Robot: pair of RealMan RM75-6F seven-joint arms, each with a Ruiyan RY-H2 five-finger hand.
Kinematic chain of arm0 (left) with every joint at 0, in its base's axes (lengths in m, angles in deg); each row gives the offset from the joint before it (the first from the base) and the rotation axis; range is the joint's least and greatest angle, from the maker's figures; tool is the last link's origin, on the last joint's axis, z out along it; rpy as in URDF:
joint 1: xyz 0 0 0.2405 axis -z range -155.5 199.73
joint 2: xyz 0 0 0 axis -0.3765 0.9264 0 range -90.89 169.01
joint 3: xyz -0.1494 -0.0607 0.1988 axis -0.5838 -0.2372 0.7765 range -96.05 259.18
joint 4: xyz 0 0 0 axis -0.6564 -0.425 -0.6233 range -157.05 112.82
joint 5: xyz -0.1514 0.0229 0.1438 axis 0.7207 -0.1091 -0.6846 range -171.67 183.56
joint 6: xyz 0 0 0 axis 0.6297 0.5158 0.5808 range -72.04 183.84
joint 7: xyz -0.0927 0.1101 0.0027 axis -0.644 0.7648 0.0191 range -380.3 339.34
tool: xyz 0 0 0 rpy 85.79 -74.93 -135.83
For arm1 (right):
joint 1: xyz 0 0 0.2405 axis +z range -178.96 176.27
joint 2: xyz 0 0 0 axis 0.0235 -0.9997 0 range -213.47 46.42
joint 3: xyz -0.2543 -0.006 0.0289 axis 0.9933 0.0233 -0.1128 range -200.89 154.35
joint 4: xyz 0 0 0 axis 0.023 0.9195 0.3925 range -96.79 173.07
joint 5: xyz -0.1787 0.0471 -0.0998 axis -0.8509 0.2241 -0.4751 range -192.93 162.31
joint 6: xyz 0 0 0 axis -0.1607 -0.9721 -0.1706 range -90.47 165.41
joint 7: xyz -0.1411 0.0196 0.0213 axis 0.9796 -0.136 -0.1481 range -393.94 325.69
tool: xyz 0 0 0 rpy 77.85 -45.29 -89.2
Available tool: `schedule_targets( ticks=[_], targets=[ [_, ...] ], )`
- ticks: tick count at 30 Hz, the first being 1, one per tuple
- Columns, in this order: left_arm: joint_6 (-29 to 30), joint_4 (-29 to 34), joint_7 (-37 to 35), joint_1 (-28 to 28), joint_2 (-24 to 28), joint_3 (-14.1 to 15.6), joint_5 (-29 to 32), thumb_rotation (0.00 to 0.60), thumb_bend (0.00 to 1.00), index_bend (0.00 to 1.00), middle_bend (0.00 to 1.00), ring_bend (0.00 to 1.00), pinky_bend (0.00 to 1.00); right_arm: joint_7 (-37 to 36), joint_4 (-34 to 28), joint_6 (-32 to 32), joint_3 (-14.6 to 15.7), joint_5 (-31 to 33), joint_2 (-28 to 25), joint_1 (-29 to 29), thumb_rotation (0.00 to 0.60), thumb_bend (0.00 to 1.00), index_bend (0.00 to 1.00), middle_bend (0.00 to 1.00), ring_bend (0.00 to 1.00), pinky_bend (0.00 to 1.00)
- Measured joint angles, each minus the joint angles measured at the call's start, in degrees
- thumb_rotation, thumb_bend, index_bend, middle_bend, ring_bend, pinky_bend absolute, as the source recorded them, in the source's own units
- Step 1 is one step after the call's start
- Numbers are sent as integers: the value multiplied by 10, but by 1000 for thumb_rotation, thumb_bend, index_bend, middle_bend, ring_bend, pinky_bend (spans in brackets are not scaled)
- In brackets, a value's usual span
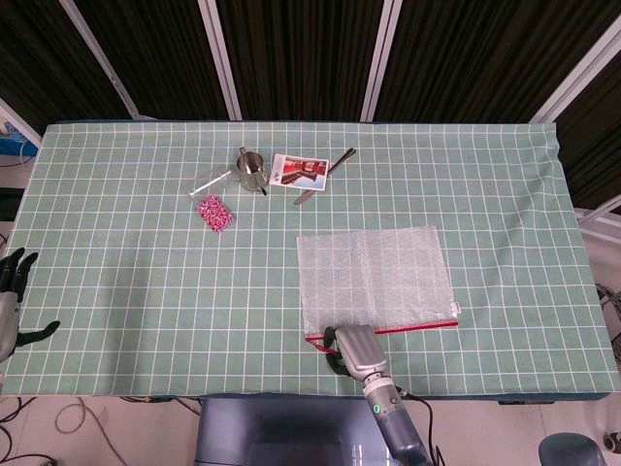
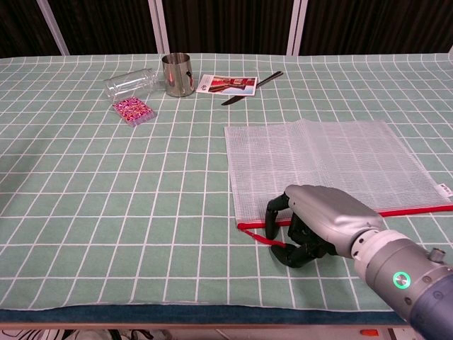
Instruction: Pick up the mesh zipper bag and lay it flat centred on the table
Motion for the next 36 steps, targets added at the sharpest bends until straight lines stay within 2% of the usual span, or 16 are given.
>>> schedule_targets(
  ticks=[13, 25, 29, 36],
  targets=[
    [0, 0, 0, 0, 0, 0, 0, 600, 33, 0, 0, 0, 0, -8, 6, 0, 4, -10, 1, -3, 600, 550, 583, 1000, 1000, 917],
    [4, -2, 4, 0, -2, -1, 1, 600, 33, 0, 0, 0, 0, -21, -9, -5, -3, -33, -12, -3, 600, 557, 615, 1000, 1000, 917],
    [8, -2, 10, 1, -2, -2, -4, 600, 33, 0, 0, 0, 0, -16, -27, -7, -17, -40, -22, 4, 600, 562, 618, 1000, 1000, 917],
    [2, 25, 28, 14, 6, -9, -8, 600, 37, 0, 0, 0, 0, 16, -73, -8, -66, -41, -43, 31, 600, 565, 620, 1000, 1000, 917]
  ],
)
